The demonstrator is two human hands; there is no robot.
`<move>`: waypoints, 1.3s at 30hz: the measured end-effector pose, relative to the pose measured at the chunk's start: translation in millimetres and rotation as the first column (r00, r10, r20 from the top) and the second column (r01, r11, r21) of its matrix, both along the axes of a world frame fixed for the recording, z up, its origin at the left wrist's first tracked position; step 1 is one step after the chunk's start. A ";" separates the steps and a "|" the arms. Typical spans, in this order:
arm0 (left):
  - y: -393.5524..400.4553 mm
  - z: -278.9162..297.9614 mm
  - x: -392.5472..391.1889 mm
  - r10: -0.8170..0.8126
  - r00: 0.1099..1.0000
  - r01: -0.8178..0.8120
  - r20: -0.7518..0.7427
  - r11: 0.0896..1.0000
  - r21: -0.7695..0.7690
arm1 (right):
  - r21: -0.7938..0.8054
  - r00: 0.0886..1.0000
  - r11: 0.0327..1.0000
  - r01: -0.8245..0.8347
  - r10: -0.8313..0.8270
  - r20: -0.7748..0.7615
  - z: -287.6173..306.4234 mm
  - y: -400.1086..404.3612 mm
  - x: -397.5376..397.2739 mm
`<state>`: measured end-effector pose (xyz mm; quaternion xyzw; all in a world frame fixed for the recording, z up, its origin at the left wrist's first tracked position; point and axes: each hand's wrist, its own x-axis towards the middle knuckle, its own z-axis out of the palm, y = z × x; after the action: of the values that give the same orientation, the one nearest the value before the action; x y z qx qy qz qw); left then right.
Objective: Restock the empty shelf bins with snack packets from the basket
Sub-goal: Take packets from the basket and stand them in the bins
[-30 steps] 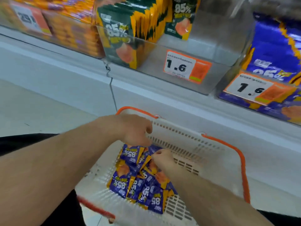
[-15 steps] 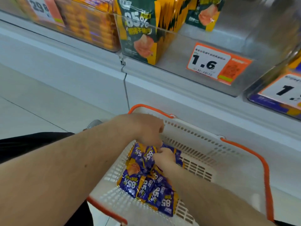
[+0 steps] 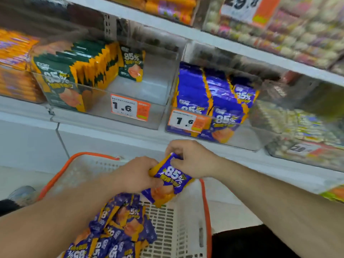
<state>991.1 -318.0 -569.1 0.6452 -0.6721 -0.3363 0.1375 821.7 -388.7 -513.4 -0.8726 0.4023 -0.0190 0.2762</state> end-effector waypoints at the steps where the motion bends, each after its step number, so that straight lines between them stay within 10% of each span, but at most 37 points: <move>1: -2.7 1.5 -8.1 0.030 0.998 -0.031 -0.054 0.999 -0.019 | -0.032 1.000 0.999 0.015 -0.014 0.013 7.4 -1.3 -6.0; 7: -38.5 33.5 -80.4 0.023 0.960 -0.075 -0.278 0.981 -0.181 | -0.359 0.944 0.898 0.255 -0.312 -0.110 52.1 -11.6 -87.2; 13: -77.3 85.8 -141.0 -0.013 0.977 -0.095 -0.213 0.867 -0.489 | -0.502 0.895 0.744 0.441 -0.404 0.188 87.1 -21.9 -140.3; 17: -107.4 104.5 -145.8 0.127 0.980 0.040 0.150 0.618 -0.785 | -0.768 0.886 0.449 0.456 -0.313 0.342 109.5 -43.2 -166.5; 21: -128.2 104.6 -135.0 0.204 0.847 0.174 0.491 0.766 -0.619 | -0.893 0.919 0.241 0.381 -0.203 0.338 114.4 -70.2 -175.6; 30: -132.8 89.4 -130.2 0.246 0.804 0.183 0.542 0.764 -0.618 | -0.799 0.830 0.538 0.270 -0.550 -0.089 89.5 -159.3 -139.2; 39: -133.2 87.6 -129.5 0.240 0.811 0.192 0.533 0.752 -0.631 | -0.695 0.772 0.585 0.417 -0.632 -0.069 59.7 -226.7 -126.8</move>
<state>861.6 -451.1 -481.6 0.6344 -0.7460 0.1393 0.1469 694.9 -615.4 -453.8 -0.7421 0.6506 -0.1007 -0.1260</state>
